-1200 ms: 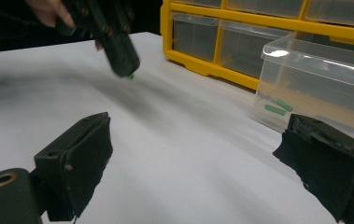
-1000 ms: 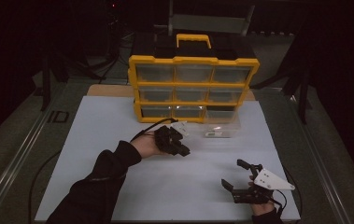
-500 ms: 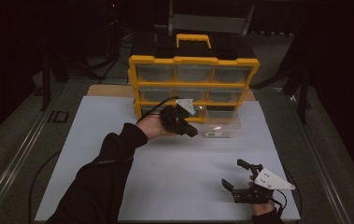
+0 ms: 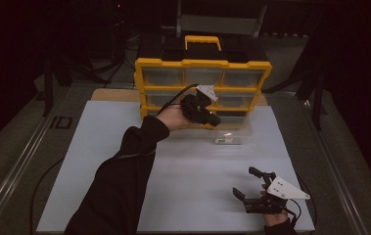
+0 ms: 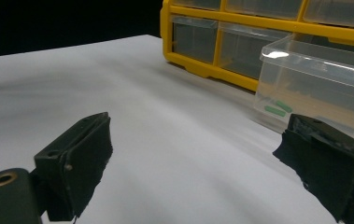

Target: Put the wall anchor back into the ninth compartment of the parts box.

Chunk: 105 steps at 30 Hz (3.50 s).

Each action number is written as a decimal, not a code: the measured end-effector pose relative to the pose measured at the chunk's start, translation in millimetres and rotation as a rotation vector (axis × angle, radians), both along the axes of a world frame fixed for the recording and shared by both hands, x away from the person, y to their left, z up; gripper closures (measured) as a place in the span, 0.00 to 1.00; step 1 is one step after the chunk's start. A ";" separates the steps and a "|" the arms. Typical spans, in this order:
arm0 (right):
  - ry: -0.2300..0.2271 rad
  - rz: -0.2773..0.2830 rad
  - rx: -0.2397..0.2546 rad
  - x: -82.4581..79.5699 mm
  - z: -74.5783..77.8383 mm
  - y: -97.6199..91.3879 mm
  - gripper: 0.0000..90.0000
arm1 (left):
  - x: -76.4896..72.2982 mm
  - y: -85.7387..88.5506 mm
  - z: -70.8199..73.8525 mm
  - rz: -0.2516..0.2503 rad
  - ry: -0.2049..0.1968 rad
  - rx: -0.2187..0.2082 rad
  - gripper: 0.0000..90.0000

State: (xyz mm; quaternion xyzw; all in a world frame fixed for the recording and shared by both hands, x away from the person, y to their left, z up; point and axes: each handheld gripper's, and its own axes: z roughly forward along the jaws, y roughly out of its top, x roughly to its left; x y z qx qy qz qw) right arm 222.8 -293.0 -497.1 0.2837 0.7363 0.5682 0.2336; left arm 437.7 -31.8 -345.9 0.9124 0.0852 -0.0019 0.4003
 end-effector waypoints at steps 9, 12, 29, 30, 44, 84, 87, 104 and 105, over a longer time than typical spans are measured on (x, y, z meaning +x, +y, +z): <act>0.009 -0.002 0.008 0.2 -0.4 -1.0 0.09 | 10.6 -17.9 7.8 0.015 -0.021 -0.054 0.95; 0.008 -0.002 0.010 0.1 -0.3 -0.9 0.09 | 13.3 -24.8 6.9 0.013 -0.027 -0.066 0.95; 0.012 0.004 0.014 0.3 -0.6 -1.7 0.09 | 26.1 -41.9 -19.5 0.065 -0.012 -0.077 0.95; 0.012 0.004 0.016 0.3 -0.7 -1.7 0.09 | 27.0 -42.8 -21.5 0.066 -0.010 -0.072 0.95; 0.012 0.005 0.019 0.9 -1.0 -2.5 0.09 | 31.9 -59.5 -47.4 0.108 0.018 0.047 0.95; 0.016 0.001 0.002 1.7 -1.9 -0.6 0.09 | -11.7 23.2 -34.4 0.115 0.063 -0.077 0.00; 0.015 0.000 0.002 2.0 -2.1 -0.8 0.09 | -18.0 34.5 -37.0 0.116 0.062 -0.084 0.00; 0.018 -0.006 -0.011 2.2 -2.5 0.9 0.09 | -61.2 101.1 -59.3 0.136 0.050 -0.135 0.00; 0.019 -0.006 -0.012 2.1 -2.5 1.0 0.09 | -63.4 104.5 -60.6 0.136 0.054 -0.139 0.00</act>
